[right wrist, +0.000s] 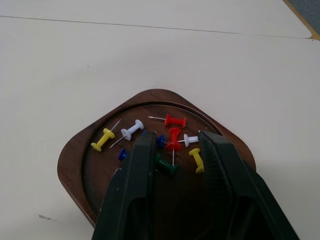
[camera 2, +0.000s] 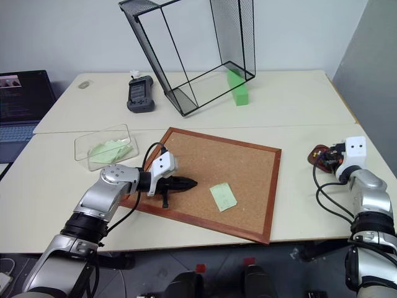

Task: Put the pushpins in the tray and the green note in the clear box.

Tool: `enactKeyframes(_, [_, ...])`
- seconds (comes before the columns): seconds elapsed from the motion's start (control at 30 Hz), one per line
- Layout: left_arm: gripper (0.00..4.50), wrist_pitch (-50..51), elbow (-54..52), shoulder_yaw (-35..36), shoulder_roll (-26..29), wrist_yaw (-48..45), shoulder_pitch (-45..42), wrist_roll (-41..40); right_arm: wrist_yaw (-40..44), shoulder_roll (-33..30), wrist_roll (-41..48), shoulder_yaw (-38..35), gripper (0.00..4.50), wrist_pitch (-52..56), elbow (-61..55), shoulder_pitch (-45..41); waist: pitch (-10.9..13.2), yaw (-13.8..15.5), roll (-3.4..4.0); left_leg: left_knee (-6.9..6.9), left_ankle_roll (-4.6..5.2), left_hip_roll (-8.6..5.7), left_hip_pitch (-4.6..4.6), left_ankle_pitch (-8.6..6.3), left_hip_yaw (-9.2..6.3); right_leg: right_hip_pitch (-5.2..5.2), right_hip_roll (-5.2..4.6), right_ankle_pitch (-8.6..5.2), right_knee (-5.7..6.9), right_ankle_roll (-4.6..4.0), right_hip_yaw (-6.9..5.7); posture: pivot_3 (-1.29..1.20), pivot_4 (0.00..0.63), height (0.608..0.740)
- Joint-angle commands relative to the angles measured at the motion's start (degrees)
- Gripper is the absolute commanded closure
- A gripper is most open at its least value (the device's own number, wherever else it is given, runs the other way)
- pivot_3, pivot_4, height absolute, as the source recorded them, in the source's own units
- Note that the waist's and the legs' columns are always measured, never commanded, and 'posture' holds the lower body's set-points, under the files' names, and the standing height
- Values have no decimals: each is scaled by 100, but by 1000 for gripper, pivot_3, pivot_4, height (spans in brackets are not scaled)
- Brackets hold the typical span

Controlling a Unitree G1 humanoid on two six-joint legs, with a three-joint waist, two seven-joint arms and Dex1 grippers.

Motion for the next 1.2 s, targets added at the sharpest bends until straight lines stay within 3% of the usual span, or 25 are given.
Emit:
enactKeyframes(0.03, [4500,84,92,-257,-5,-47,99,195,-33,-125,133,-224,3090,-16,-459,100,0,1,0,0,0,0,0,0,0,0,0,0,0,0,0,0,150,740])
enactKeyframes(0.3, [4500,48,173,-262,-31,-52,33,206,186,-181,485,-467,3090,526,-1672,607,-1,6,2,1,0,0,0,0,-1,2,-3,0,1,1,0,0,150,740])
enactKeyframes(0.57, [4500,9,230,-266,-36,-66,15,219,1465,-361,1348,-129,3090,1297,-4585,2003,-3,57,5,2,1,1,-3,-1,-9,3,-3,-1,-1,2,-6,0,150,740])
enactKeyframes(0.7, [4500,-3,251,-270,-25,-87,-8,219,2115,-478,1808,209,2564,1538,-5815,2582,-3,69,5,7,0,-1,2,0,-4,8,-4,0,-2,6,-2,0,150,740])
enactKeyframes(0.77, [4500,26,215,-252,-15,-99,-23,195,2339,-585,1903,361,2076,1554,-6262,2826,-3,73,2,4,1,1,1,-1,-11,8,0,-1,-3,6,-8,0,150,740])
enactKeyframes(1.03, [4500,1119,-811,109,100,-590,-430,-649,2458,-678,1839,613,437,1419,-7133,3344,16,95,-28,6,0,0,-12,0,-17,2,0,-2,-6,5,-14,0,150,740])
enactKeyframes(1.07, [4302,1208,-906,132,123,-628,-468,-710,2424,-643,1783,660,249,1384,-7171,3387,23,96,-40,6,0,1,-15,0,-19,-1,2,-2,-5,5,-16,0,150,740])
enactKeyframes(1.2, [3570,1315,-963,91,196,-698,-564,-785,2360,-558,1484,939,215,1154,-7047,3457,27,90,-47,4,-1,2,-16,0,-23,-4,5,-2,-4,4,-19,0,150,740])
